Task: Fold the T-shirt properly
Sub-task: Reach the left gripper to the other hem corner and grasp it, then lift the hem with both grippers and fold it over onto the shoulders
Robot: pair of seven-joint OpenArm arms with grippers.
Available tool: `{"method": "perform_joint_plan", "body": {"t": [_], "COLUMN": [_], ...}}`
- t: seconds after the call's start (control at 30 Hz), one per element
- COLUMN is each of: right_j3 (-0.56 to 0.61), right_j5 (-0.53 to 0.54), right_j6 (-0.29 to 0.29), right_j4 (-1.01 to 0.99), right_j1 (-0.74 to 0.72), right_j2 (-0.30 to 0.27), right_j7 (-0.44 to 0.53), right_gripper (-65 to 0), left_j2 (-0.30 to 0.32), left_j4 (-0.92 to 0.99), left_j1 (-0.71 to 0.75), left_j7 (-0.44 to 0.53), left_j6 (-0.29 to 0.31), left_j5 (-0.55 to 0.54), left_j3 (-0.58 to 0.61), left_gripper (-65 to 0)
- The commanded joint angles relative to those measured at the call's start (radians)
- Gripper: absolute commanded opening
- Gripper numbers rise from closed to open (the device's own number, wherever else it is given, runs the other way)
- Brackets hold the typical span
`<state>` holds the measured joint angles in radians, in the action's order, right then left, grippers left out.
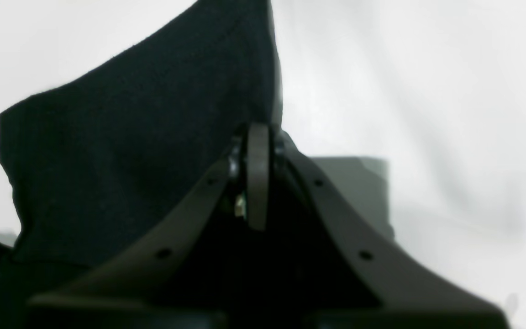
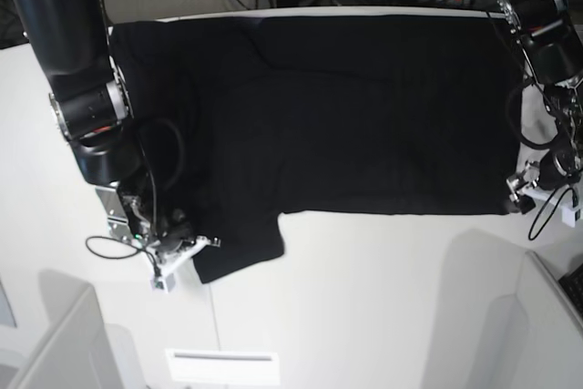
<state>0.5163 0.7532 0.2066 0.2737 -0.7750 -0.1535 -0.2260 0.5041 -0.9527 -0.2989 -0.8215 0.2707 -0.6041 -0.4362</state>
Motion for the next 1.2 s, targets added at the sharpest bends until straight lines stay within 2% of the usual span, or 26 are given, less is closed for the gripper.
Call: {"method": "perform_joint_plan", "body": {"t": [0.0,0.1,0.27,0.37,0.53,0.57,0.63,0.77,0.8,1.0,1.1,1.17], "right_j3": [-0.002,-0.002,-0.002,-0.002,-0.002,-0.002,-0.002,-0.002,-0.002,-0.002,-0.003,-0.003], "right_j5": [-0.007,-0.007,-0.007,-0.007,-0.007,-0.007,-0.007,-0.007,-0.007,-0.007,-0.005,-0.005], "right_j6": [-0.003,-0.003,-0.003,-0.003,-0.003,-0.003,-0.003,-0.003,-0.003,-0.003,-0.003,-0.003], "right_j4": [0.006,0.006,0.006,0.006,0.006,0.006,0.006,0.006,0.006,0.006,0.006,0.006], "right_j1": [-0.025,-0.025,-0.027,-0.027,-0.027,-0.027,-0.027,-0.021,-0.021,-0.021,-0.019,-0.013], "right_j2": [-0.005,-0.005,-0.007,-0.007,-0.008,-0.008,-0.008,-0.010,-0.010,-0.011,-0.011,-0.011], "right_j7": [-0.016,-0.016,-0.016,-0.016,-0.016,-0.016,-0.016,-0.009,-0.009,-0.009,-0.009,-0.009], "right_gripper": [-65.0,-65.0,-65.0,-65.0,-65.0,-65.0,-65.0,-65.0,-65.0,-65.0,-65.0,-65.0], "left_j2": [0.028,0.049,0.049,0.047,0.043,0.043,0.043,0.043,0.043,0.049,0.052,0.052], "left_j4": [0.021,0.131,0.329,0.398,0.403,0.403,0.403,0.403,0.403,0.374,0.235,0.143], "left_j1": [-0.033,-0.096,-0.207,-0.242,-0.242,-0.239,-0.236,-0.233,-0.233,-0.227,-0.161,-0.107], "left_j7": [0.038,0.113,0.228,0.270,0.271,0.271,0.271,0.271,0.271,0.275,0.273,0.267], "left_j6": [0.005,0.005,0.005,0.005,0.003,0.003,0.003,0.003,0.003,0.008,0.008,0.008], "left_j5": [-0.004,-0.004,-0.004,-0.004,-0.004,-0.004,-0.004,-0.004,-0.004,-0.007,-0.014,-0.010], "left_j3": [0.020,0.141,0.316,0.383,0.409,0.409,0.409,0.412,0.412,0.400,0.382,0.319], "left_gripper": [-9.5,-9.5,-9.5,-9.5,-11.0,-14.6,-27.2,-62.2,-65.0,-65.0,-65.0,-65.0]}}
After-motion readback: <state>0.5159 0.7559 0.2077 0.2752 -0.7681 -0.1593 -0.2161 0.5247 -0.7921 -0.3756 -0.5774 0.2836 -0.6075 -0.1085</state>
